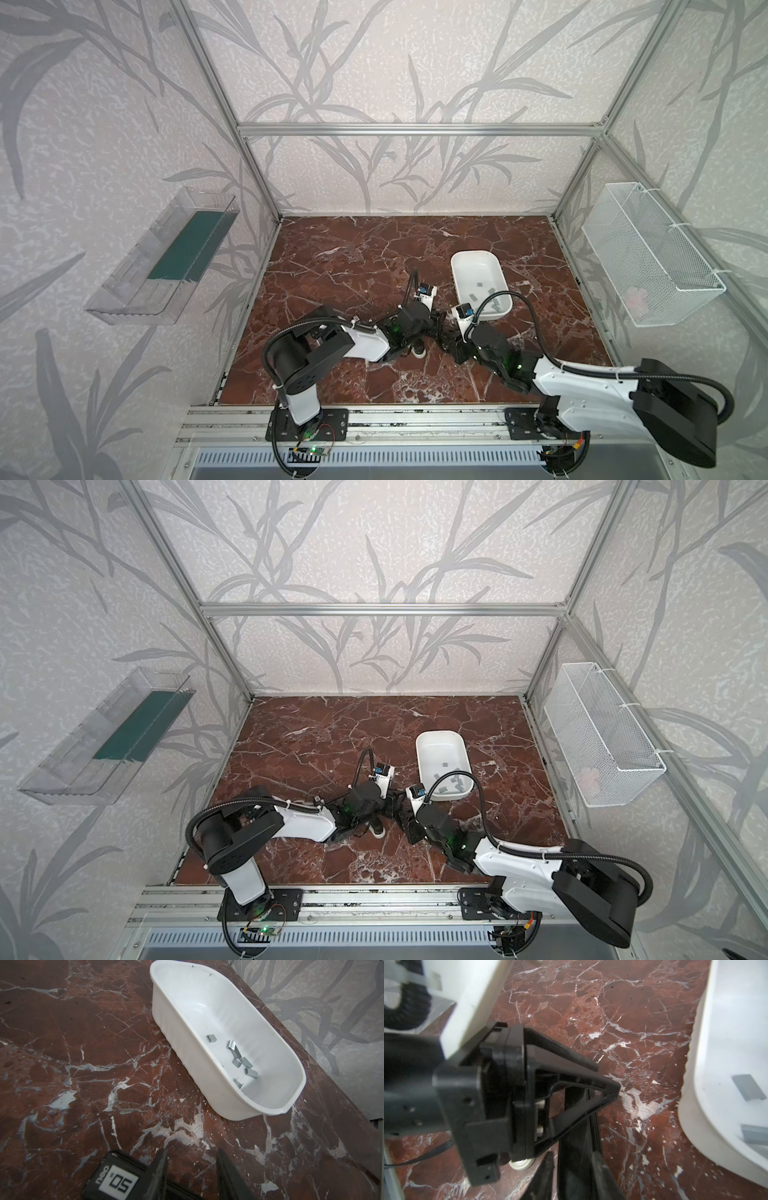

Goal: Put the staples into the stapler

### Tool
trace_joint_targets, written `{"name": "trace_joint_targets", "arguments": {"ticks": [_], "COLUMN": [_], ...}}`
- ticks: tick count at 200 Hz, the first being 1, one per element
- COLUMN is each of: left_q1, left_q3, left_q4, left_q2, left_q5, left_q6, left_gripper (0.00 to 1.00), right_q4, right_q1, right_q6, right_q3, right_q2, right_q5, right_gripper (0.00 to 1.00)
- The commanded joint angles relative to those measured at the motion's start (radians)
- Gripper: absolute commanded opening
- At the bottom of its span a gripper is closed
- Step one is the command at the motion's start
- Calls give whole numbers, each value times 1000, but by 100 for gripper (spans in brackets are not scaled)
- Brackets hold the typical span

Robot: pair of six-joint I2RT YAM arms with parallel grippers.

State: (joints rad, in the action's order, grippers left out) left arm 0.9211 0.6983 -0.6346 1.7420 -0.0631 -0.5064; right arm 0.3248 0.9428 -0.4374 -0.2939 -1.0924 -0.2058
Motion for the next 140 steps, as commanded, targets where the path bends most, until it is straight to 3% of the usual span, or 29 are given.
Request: {"name": "trace_joint_targets", "arguments": {"ticks": [1, 31, 49, 59, 74, 91, 98, 121, 140], "left_q1": [-37, -150, -227, -265, -339, -471, -531, -768, -896], "left_q3": [51, 112, 140, 128, 51, -69, -109, -190, -202], "left_q4": [126, 341, 494, 538, 508, 434, 419, 414, 424], "left_q2": [-97, -269, -385, -453, -558, -656, -681, -724, -657], "left_q5": [-28, -49, -160, -254, -362, -388, -413, -302, -303], "left_q6": [35, 62, 117, 161, 210, 286, 279, 243, 229], "left_gripper": [46, 59, 64, 66, 84, 77, 81, 84, 84], "right_q4": [-195, -436, -483, -448, -413, -432, -419, -301, -203], "right_q1": [4, -76, -188, -279, -416, -603, -690, -930, -1011], "right_q6": [-23, -88, -34, 15, 118, 146, 141, 100, 59], "right_q3": [-43, -165, -281, -328, -407, -478, -478, -384, -284], "right_q2": [100, 217, 220, 182, 108, 0, -37, -112, -143], "right_q5": [-131, -302, -338, -319, -259, -277, -274, -188, -187], "right_gripper": [50, 83, 100, 99, 99, 99, 99, 99, 99]}}
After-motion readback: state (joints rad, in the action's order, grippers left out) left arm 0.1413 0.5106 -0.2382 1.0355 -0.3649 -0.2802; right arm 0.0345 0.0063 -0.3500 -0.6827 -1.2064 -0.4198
